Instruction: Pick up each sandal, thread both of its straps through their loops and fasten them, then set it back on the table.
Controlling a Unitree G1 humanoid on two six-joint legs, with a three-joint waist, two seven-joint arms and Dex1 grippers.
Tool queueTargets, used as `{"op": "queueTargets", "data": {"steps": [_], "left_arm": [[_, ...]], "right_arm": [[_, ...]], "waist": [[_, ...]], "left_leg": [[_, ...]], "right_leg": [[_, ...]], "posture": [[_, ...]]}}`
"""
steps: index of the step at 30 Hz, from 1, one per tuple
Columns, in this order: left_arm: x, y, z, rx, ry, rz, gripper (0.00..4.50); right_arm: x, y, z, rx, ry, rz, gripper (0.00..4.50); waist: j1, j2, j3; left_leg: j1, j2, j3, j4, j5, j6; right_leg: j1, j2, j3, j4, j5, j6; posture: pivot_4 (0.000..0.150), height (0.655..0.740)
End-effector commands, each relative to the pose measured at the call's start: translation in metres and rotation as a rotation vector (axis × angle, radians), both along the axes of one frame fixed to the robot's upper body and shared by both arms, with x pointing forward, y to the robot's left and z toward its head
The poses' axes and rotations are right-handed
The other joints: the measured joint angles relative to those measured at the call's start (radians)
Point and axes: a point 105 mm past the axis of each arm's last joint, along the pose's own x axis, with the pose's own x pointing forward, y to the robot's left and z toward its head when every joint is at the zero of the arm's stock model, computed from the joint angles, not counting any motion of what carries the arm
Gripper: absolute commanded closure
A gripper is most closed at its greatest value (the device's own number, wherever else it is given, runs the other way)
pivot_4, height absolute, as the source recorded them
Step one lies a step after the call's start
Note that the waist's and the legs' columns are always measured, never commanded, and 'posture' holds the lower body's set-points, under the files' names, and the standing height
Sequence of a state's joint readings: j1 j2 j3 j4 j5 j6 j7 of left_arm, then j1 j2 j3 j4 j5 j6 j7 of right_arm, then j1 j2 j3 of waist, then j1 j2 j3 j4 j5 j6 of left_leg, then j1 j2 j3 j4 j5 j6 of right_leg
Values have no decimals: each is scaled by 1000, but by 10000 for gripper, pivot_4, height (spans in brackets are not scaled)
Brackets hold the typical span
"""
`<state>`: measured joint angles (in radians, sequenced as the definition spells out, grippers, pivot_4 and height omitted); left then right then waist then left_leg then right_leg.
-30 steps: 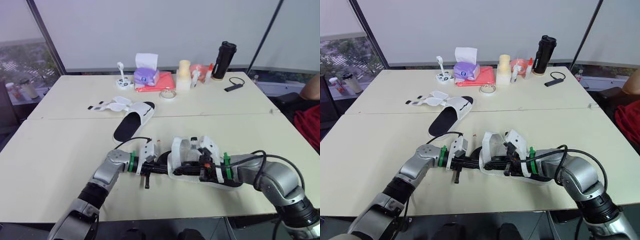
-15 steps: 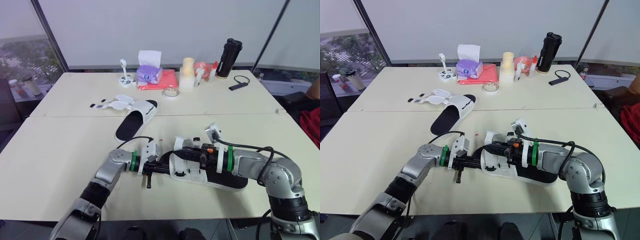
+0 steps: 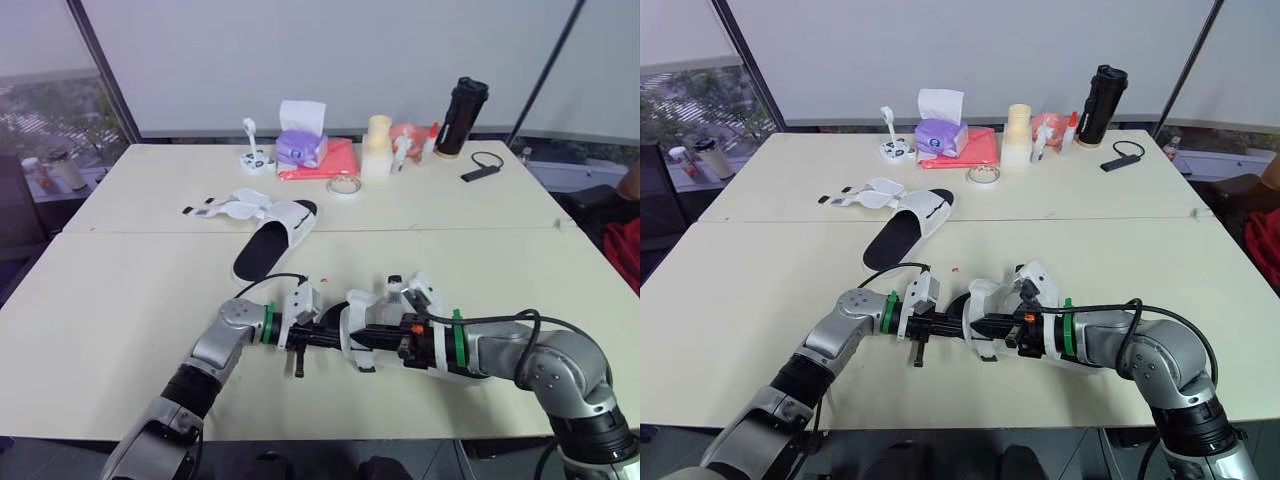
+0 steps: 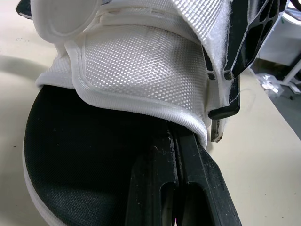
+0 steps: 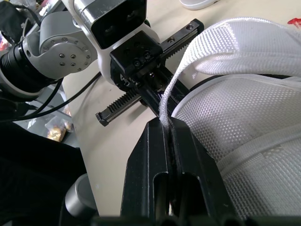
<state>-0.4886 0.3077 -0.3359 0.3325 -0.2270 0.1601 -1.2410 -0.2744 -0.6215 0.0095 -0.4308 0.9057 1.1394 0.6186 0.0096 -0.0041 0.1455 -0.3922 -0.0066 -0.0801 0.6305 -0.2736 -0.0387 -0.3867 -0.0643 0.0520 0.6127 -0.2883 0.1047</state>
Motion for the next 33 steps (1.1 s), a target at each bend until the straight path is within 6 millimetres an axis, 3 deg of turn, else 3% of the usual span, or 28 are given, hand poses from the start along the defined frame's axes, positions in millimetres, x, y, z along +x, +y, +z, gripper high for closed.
{"op": "queueTargets", "data": {"steps": [1,2,5,8,12,15,17,19,21,26,33], "left_arm": [[-8,21,-53,176,142,84,45000],[-8,21,-53,177,142,84,45000],[-7,21,-53,179,141,82,45000],[-7,21,-52,179,141,80,45000],[-8,20,-52,178,143,75,45000],[-9,21,-49,170,155,66,45000],[-11,20,-46,156,176,52,45000],[-16,18,-44,153,191,19,45000],[-18,17,-44,159,196,-2,45000],[-21,13,-42,159,203,-26,45000],[-19,15,-42,162,199,-14,45000]], "right_arm": [[-1,2,8,6,-54,12,44524],[2,1,10,15,-67,-4,44524],[4,-3,22,56,-108,-19,37039],[7,-8,27,62,-131,-57,22425],[-5,-12,33,51,-147,-44,1322],[-11,-31,53,72,-183,-103,510],[-33,-37,56,77,-153,-66,510],[-64,-30,44,70,-56,39,510],[-80,-24,30,46,11,89,510],[-67,-23,-1,-39,17,1,510],[-45,-23,-20,-80,-30,-77,510]], "waist": [[0,0,0],[0,0,0],[1,0,0],[1,0,0],[3,0,0],[5,0,0],[5,-1,1],[3,-2,1],[-1,-1,1],[-2,-3,2],[1,-3,3]], "left_leg": [[0,0,0,0,0,0],[0,0,0,0,0,0],[0,0,0,0,0,0],[0,0,0,0,0,0],[0,0,0,0,0,0],[-1,0,0,0,0,0],[-2,0,0,1,0,0],[-2,0,0,-1,0,0],[-2,1,-1,-3,0,0],[-1,1,0,-1,0,0],[-1,1,0,-2,0,0]], "right_leg": [[0,0,0,0,0,0],[0,0,0,0,0,0],[0,0,0,0,0,0],[0,0,0,0,0,0],[0,0,-1,0,0,0],[1,0,-1,0,0,0],[3,0,-1,0,0,0],[2,0,-2,0,0,0],[1,2,-3,0,-1,0],[2,4,-4,1,-1,0],[2,8,-5,1,-1,3]], "posture": [[1500,7400],[1500,7400],[1500,7400],[1500,7400],[1500,7400],[1500,7400],[1500,7400],[1500,7400],[1500,7400],[1500,7400],[1500,7400]]}}
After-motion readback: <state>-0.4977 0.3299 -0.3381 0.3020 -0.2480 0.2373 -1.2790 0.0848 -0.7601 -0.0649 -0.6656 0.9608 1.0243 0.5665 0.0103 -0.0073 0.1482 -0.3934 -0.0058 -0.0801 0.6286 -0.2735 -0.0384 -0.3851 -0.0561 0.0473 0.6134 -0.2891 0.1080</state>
